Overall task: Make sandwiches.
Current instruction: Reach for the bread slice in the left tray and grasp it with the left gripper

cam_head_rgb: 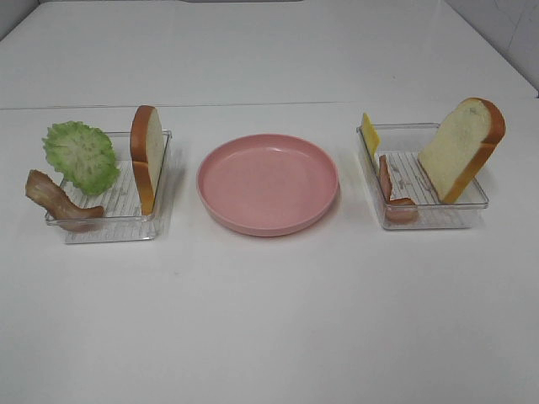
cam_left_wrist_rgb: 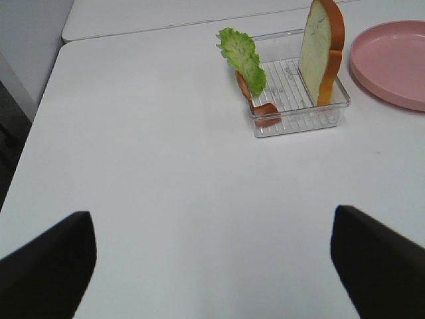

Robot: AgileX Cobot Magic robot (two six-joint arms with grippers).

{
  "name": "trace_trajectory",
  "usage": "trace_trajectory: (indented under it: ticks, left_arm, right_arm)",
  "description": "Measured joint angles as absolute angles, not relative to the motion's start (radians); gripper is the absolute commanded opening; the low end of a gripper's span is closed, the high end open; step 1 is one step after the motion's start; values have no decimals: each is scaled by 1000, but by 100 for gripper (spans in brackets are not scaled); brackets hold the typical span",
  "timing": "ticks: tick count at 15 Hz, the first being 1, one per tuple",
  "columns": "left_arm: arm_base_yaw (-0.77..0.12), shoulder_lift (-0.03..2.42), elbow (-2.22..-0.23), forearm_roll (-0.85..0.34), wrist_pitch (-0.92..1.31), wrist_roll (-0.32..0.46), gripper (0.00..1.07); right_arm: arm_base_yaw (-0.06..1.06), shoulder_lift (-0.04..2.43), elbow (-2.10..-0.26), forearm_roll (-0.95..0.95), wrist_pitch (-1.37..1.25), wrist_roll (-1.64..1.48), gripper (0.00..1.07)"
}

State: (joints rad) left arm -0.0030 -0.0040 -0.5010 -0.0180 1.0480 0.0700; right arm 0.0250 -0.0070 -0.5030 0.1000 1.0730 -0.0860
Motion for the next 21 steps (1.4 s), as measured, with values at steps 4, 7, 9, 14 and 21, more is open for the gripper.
trace_trajectory:
  ticks: [4,7,9,14,21]
  left_arm:
    - [-3,-4,-501,-18,1048,70,91]
    - [-3,-4,-501,-18,1048,70,91]
    - [-3,-4,-501,-18,1048,70,91]
    - [-3,-4,-501,-18,1048,70,91]
    - [-3,-4,-501,-14,1048,70,90]
  right_arm:
    - [25,-7,-503,100,1073,-86,83]
    - [25,-7,-503,100,1073,-86,83]
    - [25,-7,-503,100,1073,-86,83]
    - [25,-7,-503,100,1073,-86,83]
    - [25,-7,-503,100,1073,-86,83]
